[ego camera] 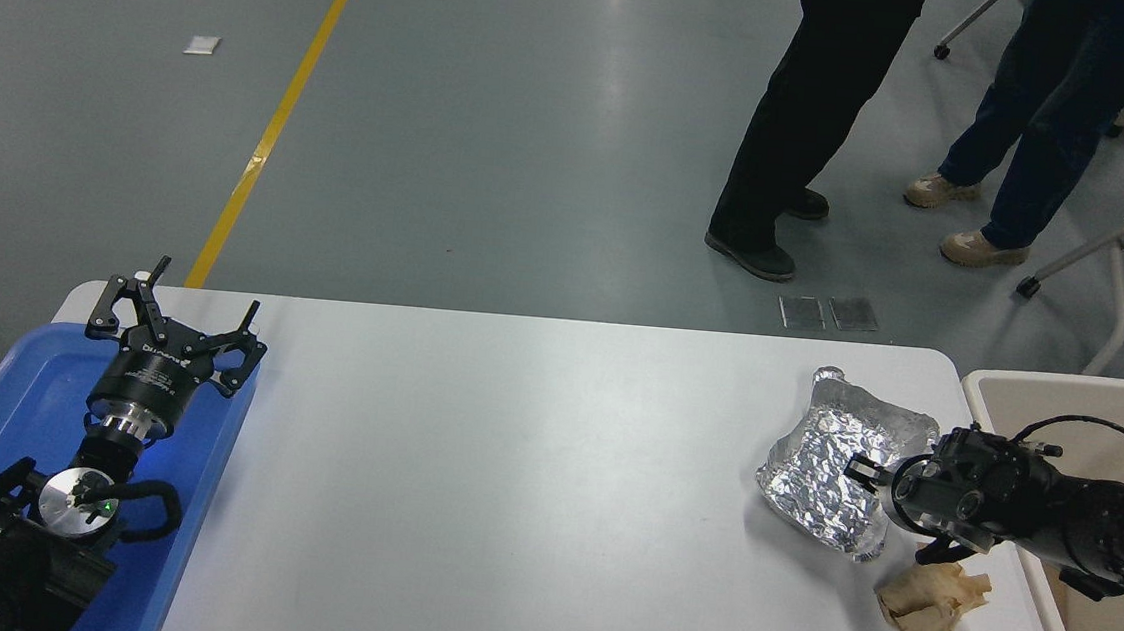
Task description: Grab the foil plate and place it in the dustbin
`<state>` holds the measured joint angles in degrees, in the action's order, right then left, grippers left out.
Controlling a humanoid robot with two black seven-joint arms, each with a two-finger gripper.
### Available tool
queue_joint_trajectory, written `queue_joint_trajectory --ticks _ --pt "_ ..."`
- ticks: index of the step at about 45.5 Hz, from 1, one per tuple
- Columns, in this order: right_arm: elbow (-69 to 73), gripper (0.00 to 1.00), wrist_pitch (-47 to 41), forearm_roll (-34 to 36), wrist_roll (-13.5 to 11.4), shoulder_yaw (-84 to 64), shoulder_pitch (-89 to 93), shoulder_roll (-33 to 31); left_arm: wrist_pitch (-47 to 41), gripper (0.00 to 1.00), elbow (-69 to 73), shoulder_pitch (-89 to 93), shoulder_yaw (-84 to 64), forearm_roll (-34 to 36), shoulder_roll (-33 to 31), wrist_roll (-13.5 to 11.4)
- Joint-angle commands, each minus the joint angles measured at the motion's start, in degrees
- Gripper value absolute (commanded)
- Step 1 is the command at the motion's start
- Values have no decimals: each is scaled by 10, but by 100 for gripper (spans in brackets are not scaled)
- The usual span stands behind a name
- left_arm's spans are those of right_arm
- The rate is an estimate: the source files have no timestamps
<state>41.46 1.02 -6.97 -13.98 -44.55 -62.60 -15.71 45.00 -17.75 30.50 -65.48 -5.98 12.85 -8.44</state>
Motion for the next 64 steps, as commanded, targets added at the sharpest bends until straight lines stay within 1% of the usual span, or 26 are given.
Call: queue_joint_trajectory --ticks 1,13,17,21,24,29,36,38,42,46,54,64 --pt "118 0 -4 11 0 -32 -85 -46 0 99 0 2 4 0 0 0" --pt "331 0 -5 12 4 -117 -252 -92 0 99 0 2 4 0 0 1" --pt "399 0 -9 12 4 -134 -306 -98 0 99 0 2 4 0 0 1" --pt "439 0 -43 12 4 -136 -360 -100 0 99 0 2 4 0 0 1" --pt "461 0 -98 13 5 -135 -406 -104 0 99 0 2 4 0 0 1" --pt "478 0 -195 24 9 -130 -476 -121 0 99 0 2 4 0 0 1" --pt "479 0 -334 87 31 -136 -568 -135 0 99 0 2 5 0 0 1" --pt "479 0 -365 99 35 -137 -591 -143 0 99 0 2 5 0 0 1" --pt "479 0 -406 103 35 -145 -635 -151 0 99 0 2 5 0 1 1" --pt "479 0 -433 106 36 -165 -684 -157 0 99 0 2 5 0 1 1" --pt "480 0 -460 152 36 -215 -804 -172 0 99 0 2 5 0 1 0" --pt "479 0 -460 152 36 -217 -820 -180 0 99 0 1 5 0 1 1"
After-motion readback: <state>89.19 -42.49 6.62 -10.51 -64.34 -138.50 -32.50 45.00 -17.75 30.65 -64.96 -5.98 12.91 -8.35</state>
